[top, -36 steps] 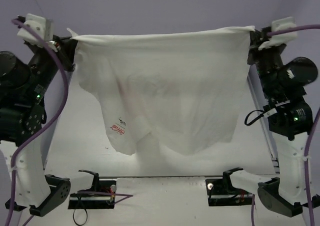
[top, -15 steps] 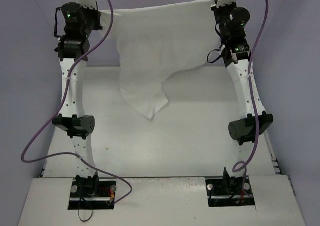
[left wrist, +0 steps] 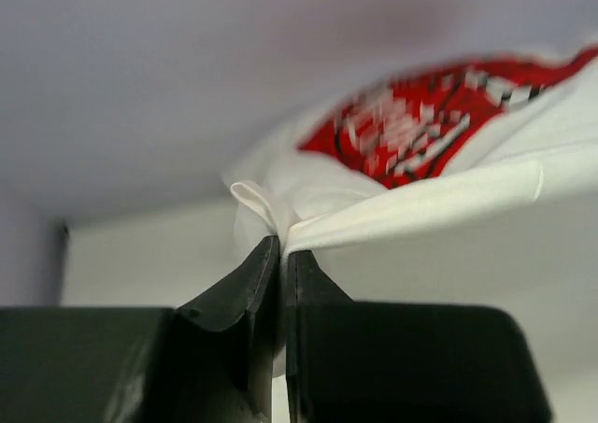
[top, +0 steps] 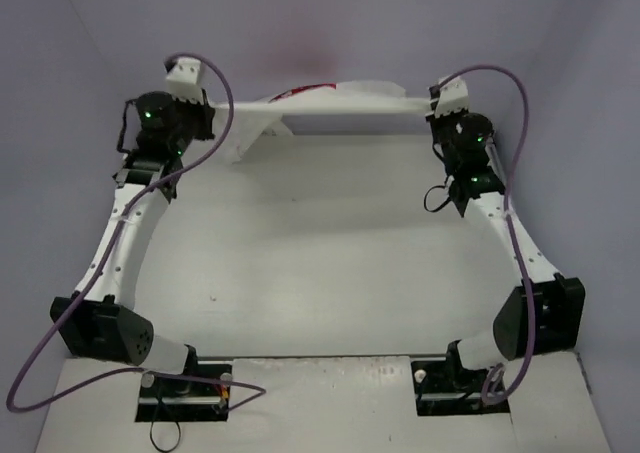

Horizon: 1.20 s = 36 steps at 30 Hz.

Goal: Fold and stack the t-shirts
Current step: Flatten out the tshirt

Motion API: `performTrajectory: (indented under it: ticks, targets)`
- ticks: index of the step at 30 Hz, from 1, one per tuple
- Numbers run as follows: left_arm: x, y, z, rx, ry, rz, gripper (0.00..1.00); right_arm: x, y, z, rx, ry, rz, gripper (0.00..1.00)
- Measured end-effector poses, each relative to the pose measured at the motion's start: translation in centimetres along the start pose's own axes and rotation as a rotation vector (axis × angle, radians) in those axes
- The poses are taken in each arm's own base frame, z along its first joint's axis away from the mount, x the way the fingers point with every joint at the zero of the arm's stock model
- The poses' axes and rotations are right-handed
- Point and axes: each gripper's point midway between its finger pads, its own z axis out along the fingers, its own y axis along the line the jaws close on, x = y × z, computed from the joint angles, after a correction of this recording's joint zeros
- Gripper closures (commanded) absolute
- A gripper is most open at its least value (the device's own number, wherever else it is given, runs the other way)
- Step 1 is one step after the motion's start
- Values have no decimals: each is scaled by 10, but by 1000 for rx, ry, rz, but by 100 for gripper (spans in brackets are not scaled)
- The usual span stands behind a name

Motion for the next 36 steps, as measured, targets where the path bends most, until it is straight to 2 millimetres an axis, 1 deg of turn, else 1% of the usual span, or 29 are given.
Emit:
performTrajectory:
  ticks: [1, 2, 3, 4, 5, 6, 7, 8, 9, 10, 11, 13, 14, 15, 16, 17, 18, 19, 20, 22, 25, 26, 28, 29, 31, 32, 33, 35, 36]
  targets:
    - [41, -2, -1, -7, 78, -13, 100, 39, 15, -6, -24, 78, 14, 100]
    - [89, -5, -5, -14, 172, -29, 100, 81, 31, -15, -52, 168, 32, 100]
    - [139, -9, -12, -21, 269, -45, 100, 128, 49, -31, -83, 276, 52, 100]
    - [183, -13, -24, -31, 357, -71, 100, 165, 63, -48, -104, 367, 79, 100]
    - [226, -19, -43, -38, 452, -96, 100, 206, 79, -72, -123, 475, 111, 100]
    - [260, -24, -63, -43, 537, -113, 100, 233, 88, -95, -126, 557, 142, 97]
    - [288, -30, -85, -51, 601, -137, 100, 255, 96, -118, -127, 629, 168, 98]
    - [304, -34, -104, -61, 634, -160, 100, 268, 101, -138, -115, 683, 207, 98]
    - [311, -38, -123, -69, 646, -183, 100, 271, 103, -152, -99, 705, 247, 97]
    - [313, -40, -139, -77, 638, -206, 100, 270, 103, -162, -80, 710, 287, 97]
    - [309, -42, -150, -84, 608, -232, 100, 264, 102, -168, -58, 694, 331, 96]
    - [289, -45, -164, -94, 522, -285, 100, 248, 96, -173, -6, 642, 419, 88]
    - [277, -48, -169, -92, 480, -312, 88, 241, 91, -176, 27, 614, 462, 79]
    - [267, -52, -173, -86, 444, -338, 76, 237, 86, -179, 60, 596, 496, 66]
    - [261, -56, -176, -82, 423, -365, 65, 235, 82, -183, 92, 581, 522, 32]
    - [258, -58, -180, -87, 413, -389, 50, 233, 75, -187, 128, 574, 540, 8]
    - [257, -61, -183, -91, 412, -415, 38, 232, 69, -191, 165, 569, 559, 2]
    - [258, -63, -186, -95, 420, -438, 32, 230, 63, -193, 191, 564, 573, 0]
    - [261, -66, -190, -101, 437, -456, 29, 229, 59, -195, 210, 567, 581, 0]
    - [272, -70, -198, -114, 497, -475, 25, 227, 56, -196, 222, 590, 586, 0]
    - [283, -69, -211, -155, 597, -476, 23, 218, 54, -194, 215, 606, 585, 0]
    - [282, -67, -214, -175, 620, -467, 23, 214, 53, -193, 208, 604, 584, 4]
    - [272, -61, -213, -201, 622, -451, 23, 204, 52, -189, 189, 594, 585, 10]
    - [267, -58, -210, -215, 629, -433, 23, 200, 54, -186, 172, 597, 585, 11]
    - [244, -52, -194, -233, 621, -385, 23, 192, 60, -174, 140, 603, 587, 11]
    - [236, -51, -180, -235, 625, -360, 23, 191, 68, -167, 120, 614, 586, 12]
    - [229, -50, -161, -237, 635, -335, 23, 191, 78, -161, 93, 627, 580, 12]
    - [236, -53, -125, -231, 687, -282, 23, 204, 106, -155, 44, 691, 559, 13]
    - [244, -54, -107, -227, 721, -255, 23, 214, 120, -154, 23, 732, 547, 14]
